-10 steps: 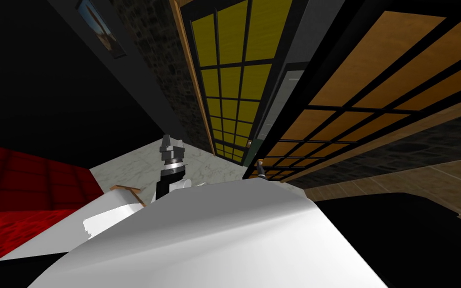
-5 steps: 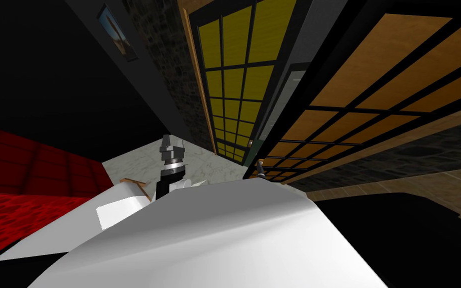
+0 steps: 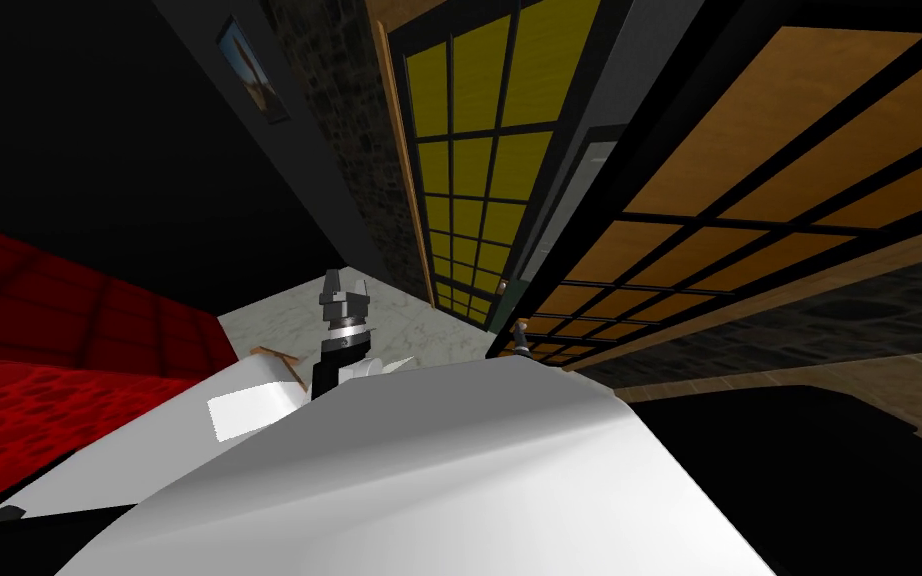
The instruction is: Pull the door open
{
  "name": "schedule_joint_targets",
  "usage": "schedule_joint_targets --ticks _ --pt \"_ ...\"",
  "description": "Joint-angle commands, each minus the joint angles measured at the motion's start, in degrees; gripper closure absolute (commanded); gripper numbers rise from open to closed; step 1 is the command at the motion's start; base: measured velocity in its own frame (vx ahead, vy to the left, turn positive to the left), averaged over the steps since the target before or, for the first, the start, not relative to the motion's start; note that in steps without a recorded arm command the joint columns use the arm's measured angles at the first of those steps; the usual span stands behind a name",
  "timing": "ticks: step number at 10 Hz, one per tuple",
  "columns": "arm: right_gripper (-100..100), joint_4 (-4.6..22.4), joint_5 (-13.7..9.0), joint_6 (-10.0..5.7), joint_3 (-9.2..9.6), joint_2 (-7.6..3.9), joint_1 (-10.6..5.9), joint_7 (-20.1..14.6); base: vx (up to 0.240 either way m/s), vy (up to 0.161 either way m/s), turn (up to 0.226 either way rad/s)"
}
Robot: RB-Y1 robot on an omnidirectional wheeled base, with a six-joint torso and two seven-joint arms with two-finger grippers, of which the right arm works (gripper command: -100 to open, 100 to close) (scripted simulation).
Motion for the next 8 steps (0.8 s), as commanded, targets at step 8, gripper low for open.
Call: schedule_joint_targets --ticks 8 --pt "100 1.9 -5.1 -1.20 0.17 -0.86 -1.49 -12.1 -0.059 -0.025 0.081"
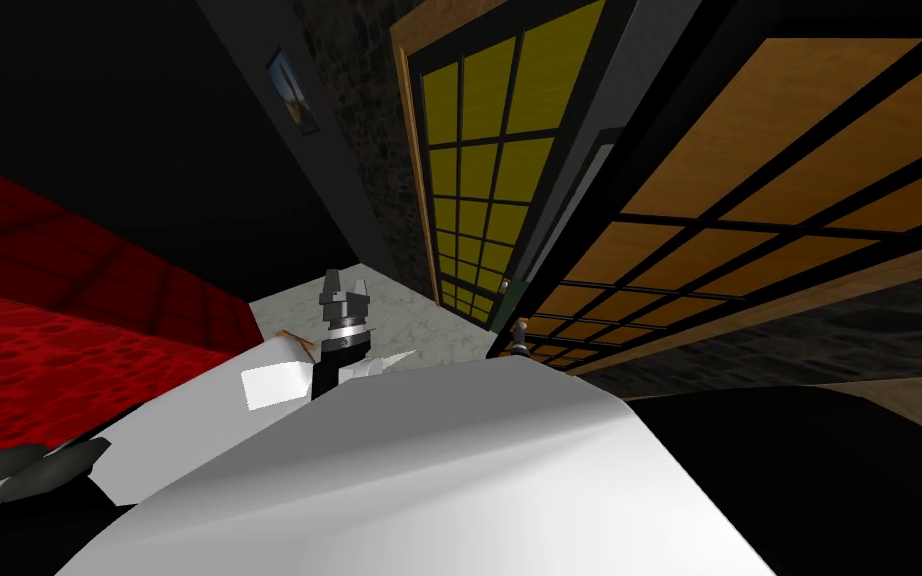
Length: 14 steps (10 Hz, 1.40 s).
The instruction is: Pull the door open
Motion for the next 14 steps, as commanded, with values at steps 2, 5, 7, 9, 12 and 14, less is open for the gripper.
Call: schedule_joint_targets --ticks 2,5,7,9,12,14 --pt "100 -1.0 -1.9 0.53 -0.84 -0.80 0.67 -3.7 -0.070 -0.030 0.088" --pt "100 -1.2 -2.8 0.50 -0.50 -0.65 0.55 -6.1 -0.027 -0.008 0.042" --pt "100 -1.5 -4.5 0.43 0.21 -0.33 0.30 -9.8 -0.067 -0.023 0.112" --pt "100 -1.7 -5.4 0.40 0.56 -0.18 0.17 -12.6 -0.065 -0.026 0.076" --pt "100 -1.8 -6.3 0.36 0.91 -0.02 0.05 -15.6 -0.057 -0.022 0.061" --pt "100 -2.0 -7.1 0.33 1.27 0.14 -0.08 -18.0 -0.055 -0.018 0.067"
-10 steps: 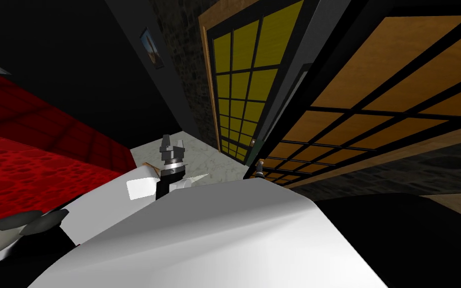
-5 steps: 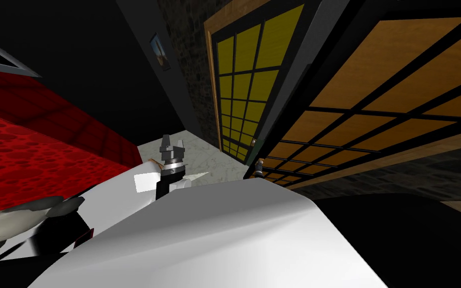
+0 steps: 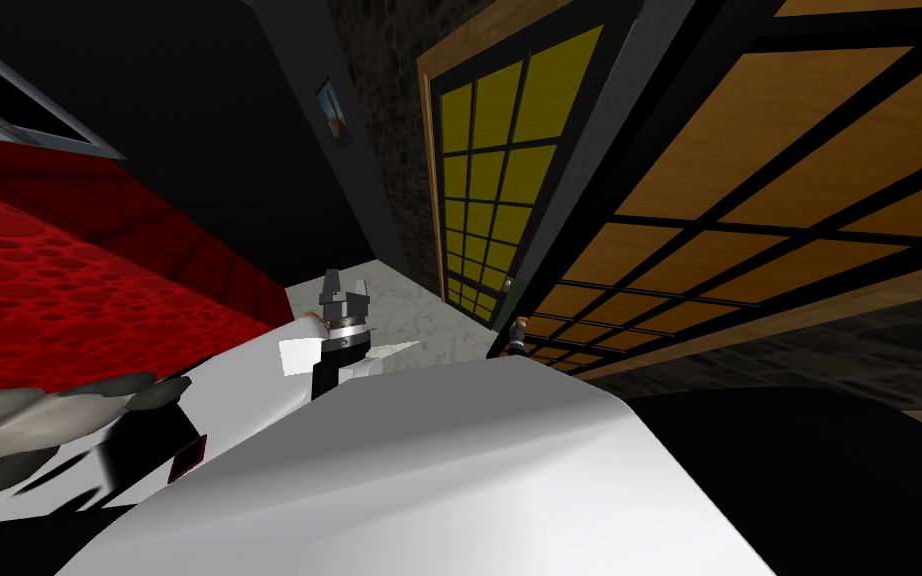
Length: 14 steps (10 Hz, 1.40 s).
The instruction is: Pull the door open
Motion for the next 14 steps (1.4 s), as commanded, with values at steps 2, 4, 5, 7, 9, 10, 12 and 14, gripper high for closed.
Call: schedule_joint_targets --ticks 2,4,5,7,9,10,12,14 --pt "100 -2.2 -1.4 1.19 -0.41 -0.44 2.03 -2.9 -0.029 -0.008 0.045" --pt "100 -2.4 -2.3 1.15 -0.06 -0.28 1.90 -5.3 -0.068 -0.030 0.089" --pt "100 -2.6 -3.1 1.11 0.29 -0.12 1.78 -7.1 -0.065 -0.030 0.103" --pt "-100 -3.1 -3.6 0.82 1.68 0.20 0.96 -9.2 -0.103 0.000 0.110" --pt "-100 -3.2 -4.7 0.80 2.19 0.12 0.86 -11.8 -0.082 -0.023 0.029" --pt "-100 -3.3 -5.4 0.79 2.51 0.07 0.80 -13.5 -0.080 -0.018 0.092" --pt "-100 -3.4 -6.8 0.77 3.19 -0.03 0.66 -16.8 -0.090 -0.012 0.072" --pt "-100 -3.4 -7.6 0.75 3.57 -0.09 0.59 -19.4 -0.056 -0.014 0.045"
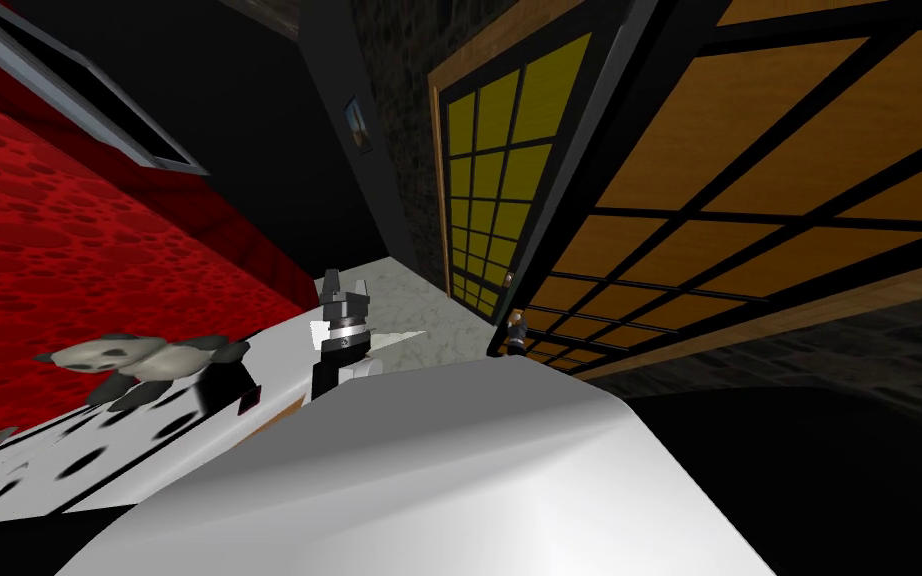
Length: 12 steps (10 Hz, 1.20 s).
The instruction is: Pull the door open
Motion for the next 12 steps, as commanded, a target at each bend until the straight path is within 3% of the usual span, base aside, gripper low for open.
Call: schedule_joint_targets --ticks 1,11,12 --pt "-100 -0.1 -1.2 -0.04 0.59 -0.08 -0.09 -2.9 -0.061 -0.017 0.105" --pt "-100 -0.6 -6.8 -0.13 3.21 -0.43 -0.61 -17.2 -0.054 -0.014 0.063" --pt "-100 -0.6 -6.8 -0.13 3.21 -0.43 -0.61 -17.5 -0.044 -0.012 0.034"
